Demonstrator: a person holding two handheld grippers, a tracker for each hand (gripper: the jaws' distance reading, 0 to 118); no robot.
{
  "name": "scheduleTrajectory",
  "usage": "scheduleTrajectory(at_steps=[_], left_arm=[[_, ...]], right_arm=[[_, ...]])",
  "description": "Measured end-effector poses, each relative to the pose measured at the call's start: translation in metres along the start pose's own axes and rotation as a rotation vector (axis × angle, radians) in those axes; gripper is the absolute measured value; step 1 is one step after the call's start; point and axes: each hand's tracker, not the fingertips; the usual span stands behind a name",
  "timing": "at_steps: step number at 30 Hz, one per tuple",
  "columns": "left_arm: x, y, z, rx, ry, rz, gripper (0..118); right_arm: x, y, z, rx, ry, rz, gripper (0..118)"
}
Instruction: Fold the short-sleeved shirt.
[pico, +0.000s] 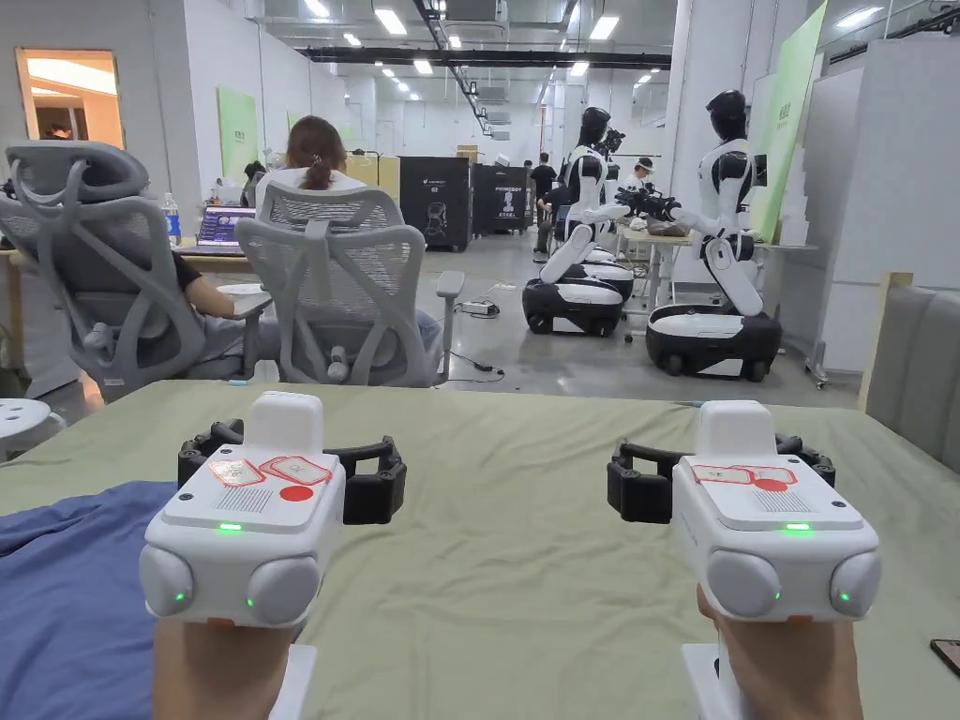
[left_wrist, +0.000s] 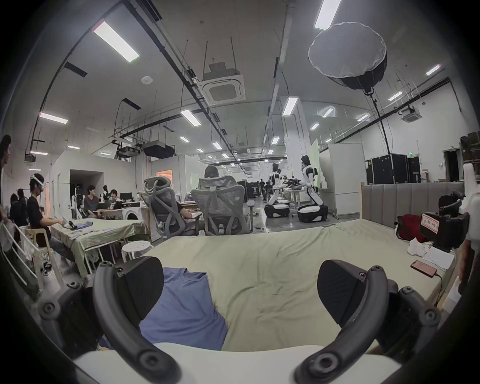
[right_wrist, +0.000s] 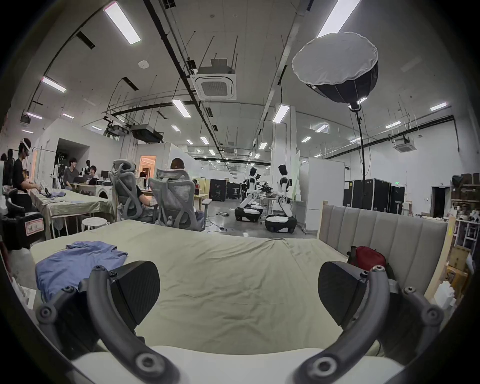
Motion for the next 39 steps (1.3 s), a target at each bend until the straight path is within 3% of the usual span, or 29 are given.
scheduleTrajectory(at_steps=[13,14,15,16,17,18,20,23,27,31,39], left_arm=[[0.003,-0.002,-0.001,-0.004,0.002,-0.007,118],[0.002,-0.002,0.000,-0.014,-0.019,0.002,110],[0.002,-0.001,0.001,-0.010,-0.046,0.017,88],[0.002,-0.002,0.000,-0.009,-0.037,0.013,51],[0.004,-0.003,-0.002,-0.009,-0.022,-0.002,0],[0.007,-0.003,0.000,0.001,0.005,-0.025,0],[0.007,-0.001,0.002,-0.013,-0.047,-0.008,0],[0.007,0.001,0.004,-0.014,-0.023,-0.018,0],[-0.019,0.003,0.012,-0.023,0.010,0.015,0],[-0.074,0.003,0.028,-0.024,0.160,-0.005,0],[-0.203,-0.004,0.090,-0.081,0.443,0.038,0]], right_arm=[[0.001,-0.003,-0.001,-0.009,-0.028,-0.002,118],[0.002,-0.003,0.001,-0.008,-0.027,-0.005,106],[0.004,-0.003,0.002,-0.005,-0.027,-0.011,78],[0.004,-0.003,0.001,-0.009,-0.044,-0.014,33],[0.003,-0.003,0.000,-0.018,-0.101,0.007,1],[0.005,-0.004,0.003,-0.004,-0.139,0.017,0],[0.012,-0.005,0.005,-0.030,-0.044,-0.051,0],[0.009,-0.005,0.005,-0.023,-0.078,-0.024,0],[-0.016,-0.002,-0.002,-0.029,-0.022,-0.022,0],[-0.081,0.005,-0.012,-0.025,0.124,-0.024,0],[-0.249,0.017,0.001,-0.019,0.497,0.005,0]])
